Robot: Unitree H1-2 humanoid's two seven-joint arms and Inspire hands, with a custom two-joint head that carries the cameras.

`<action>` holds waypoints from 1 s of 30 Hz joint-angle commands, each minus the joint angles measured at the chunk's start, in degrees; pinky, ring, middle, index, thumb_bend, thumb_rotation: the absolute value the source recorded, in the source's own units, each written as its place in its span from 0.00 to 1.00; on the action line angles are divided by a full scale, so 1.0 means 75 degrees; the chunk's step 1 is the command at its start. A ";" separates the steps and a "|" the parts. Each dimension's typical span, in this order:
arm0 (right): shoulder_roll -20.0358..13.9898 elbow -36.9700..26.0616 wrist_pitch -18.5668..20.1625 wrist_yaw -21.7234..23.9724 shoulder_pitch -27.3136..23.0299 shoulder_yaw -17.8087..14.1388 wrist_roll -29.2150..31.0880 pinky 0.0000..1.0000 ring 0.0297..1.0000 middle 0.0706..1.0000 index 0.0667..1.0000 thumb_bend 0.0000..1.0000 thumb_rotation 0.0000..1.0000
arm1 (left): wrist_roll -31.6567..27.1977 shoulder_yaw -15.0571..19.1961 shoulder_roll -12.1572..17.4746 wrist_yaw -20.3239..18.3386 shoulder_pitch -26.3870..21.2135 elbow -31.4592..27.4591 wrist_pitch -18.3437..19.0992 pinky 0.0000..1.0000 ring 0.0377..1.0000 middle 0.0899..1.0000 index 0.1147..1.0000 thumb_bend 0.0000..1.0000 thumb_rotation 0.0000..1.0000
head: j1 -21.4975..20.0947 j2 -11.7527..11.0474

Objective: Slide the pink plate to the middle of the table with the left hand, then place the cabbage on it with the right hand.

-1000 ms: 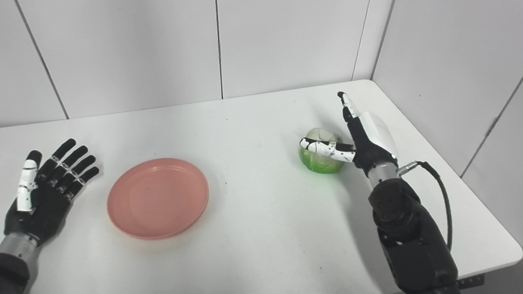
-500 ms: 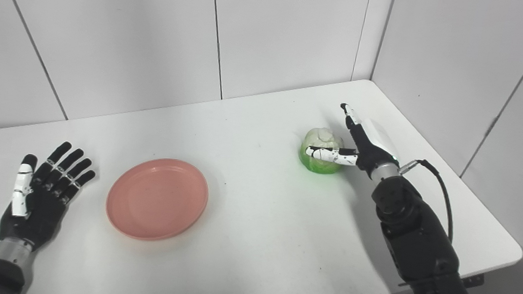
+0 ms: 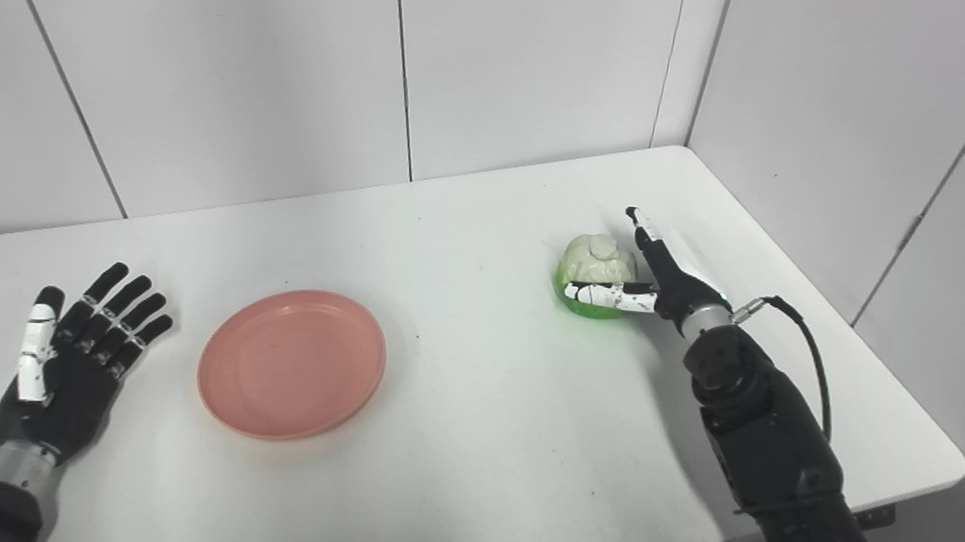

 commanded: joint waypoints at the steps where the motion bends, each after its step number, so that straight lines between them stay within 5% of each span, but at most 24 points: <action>1: -0.0139 -0.0089 -0.0138 -0.0035 -0.0449 0.0010 0.0060 0.88 0.97 1.00 1.00 1.00 0.57 | 0.0079 -0.0008 0.0050 0.0093 0.0386 0.0257 0.0356 0.82 0.82 0.83 0.81 0.60 0.86 | 0.0006 0.0013; 12: -0.0219 0.0371 -0.0186 0.0217 -0.0721 0.0468 0.0028 0.87 0.97 1.00 1.00 1.00 0.59 | 0.0037 -0.0026 -0.0023 0.0245 0.0496 -0.0158 0.0588 0.81 0.82 0.83 0.81 0.60 0.85 | 0.0064 0.0072; 21: -0.0062 0.1188 -0.0777 -0.0047 -0.0977 0.0491 0.0335 0.84 0.92 0.95 0.99 1.00 0.48 | 0.0035 -0.0035 -0.0042 0.0264 0.0514 -0.0183 0.0606 0.81 0.83 0.83 0.81 0.58 0.87 | 0.0120 0.0084; 24: -0.0061 0.1213 -0.0727 -0.0075 -0.0982 0.0508 0.0363 0.78 0.83 0.85 0.89 0.99 0.28 | 0.0028 -0.0040 -0.0054 0.0275 0.0517 -0.0224 0.0635 0.82 0.83 0.83 0.81 0.59 0.86 | 0.0119 0.0083; 26: -0.0064 0.1224 -0.0773 -0.0170 -0.0966 0.0515 0.0348 0.75 0.80 0.82 0.86 0.97 0.24 | 0.0030 -0.0043 -0.0057 0.0285 0.0519 -0.0250 0.0649 0.82 0.83 0.84 0.82 0.59 0.86 | 0.0119 0.0083; 27: -0.0067 0.1227 -0.0785 -0.0223 -0.0959 0.0524 0.0326 0.66 0.70 0.72 0.75 0.90 0.13 | 0.0032 -0.0041 -0.0062 0.0299 0.0522 -0.0267 0.0655 0.82 0.83 0.83 0.82 0.59 0.86 | 0.0119 0.0083; 30: -0.0082 0.1221 -0.0600 -0.0292 -0.0976 0.0601 0.0220 0.59 0.60 0.61 0.61 0.83 0.02 | 0.0039 -0.0040 -0.0071 0.0339 0.0529 -0.0312 0.0692 0.82 0.83 0.83 0.81 0.59 0.87 | 0.0119 0.0083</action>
